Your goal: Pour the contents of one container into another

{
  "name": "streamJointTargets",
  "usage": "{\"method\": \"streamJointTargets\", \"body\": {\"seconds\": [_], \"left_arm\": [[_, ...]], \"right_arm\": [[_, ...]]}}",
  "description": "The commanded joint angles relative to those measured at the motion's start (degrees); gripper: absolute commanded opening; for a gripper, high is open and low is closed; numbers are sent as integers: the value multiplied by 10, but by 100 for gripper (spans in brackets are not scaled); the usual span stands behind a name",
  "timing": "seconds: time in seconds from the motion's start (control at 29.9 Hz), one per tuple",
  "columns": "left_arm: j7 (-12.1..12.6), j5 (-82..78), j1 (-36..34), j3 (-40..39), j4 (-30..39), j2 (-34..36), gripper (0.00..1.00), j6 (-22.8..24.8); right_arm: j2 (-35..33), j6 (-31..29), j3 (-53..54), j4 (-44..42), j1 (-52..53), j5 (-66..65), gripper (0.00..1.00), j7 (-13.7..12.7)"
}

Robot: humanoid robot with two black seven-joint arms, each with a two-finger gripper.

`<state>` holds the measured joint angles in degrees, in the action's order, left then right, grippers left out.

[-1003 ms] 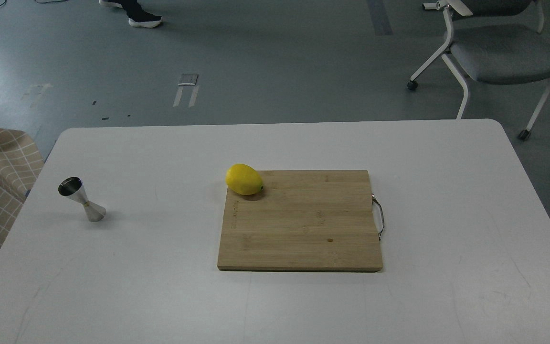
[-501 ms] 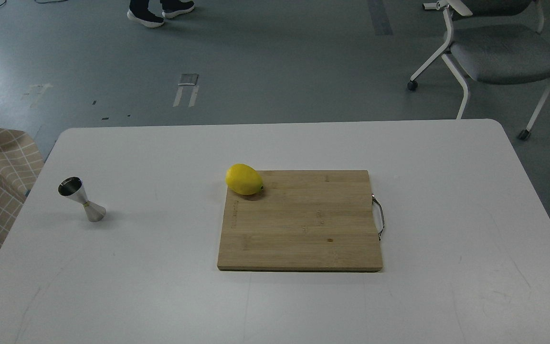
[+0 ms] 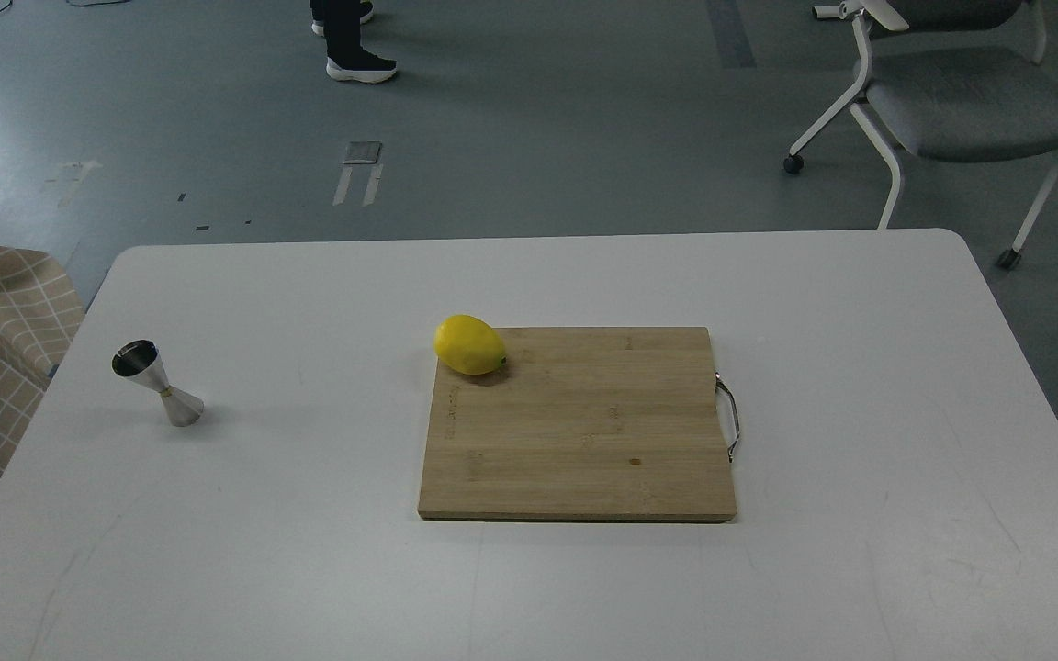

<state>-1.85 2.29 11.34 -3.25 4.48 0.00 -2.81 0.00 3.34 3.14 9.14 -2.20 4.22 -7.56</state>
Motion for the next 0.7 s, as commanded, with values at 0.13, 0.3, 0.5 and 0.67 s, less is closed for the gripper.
{"method": "streamJointTargets", "body": {"seconds": [0.13, 0.3, 0.5, 0.67], "left_arm": [[0, 0, 0, 0, 0, 0, 99, 0], [0, 0, 0, 0, 0, 0, 99, 0], [0, 0, 0, 0, 0, 0, 99, 0], [0, 0, 0, 0, 0, 0, 99, 0]], "right_arm": [[0, 0, -1, 0, 0, 0, 100, 0], [0, 0, 0, 0, 0, 0, 100, 0], [0, 0, 0, 0, 0, 0, 100, -1], [0, 0, 0, 0, 0, 0, 100, 0]]}}
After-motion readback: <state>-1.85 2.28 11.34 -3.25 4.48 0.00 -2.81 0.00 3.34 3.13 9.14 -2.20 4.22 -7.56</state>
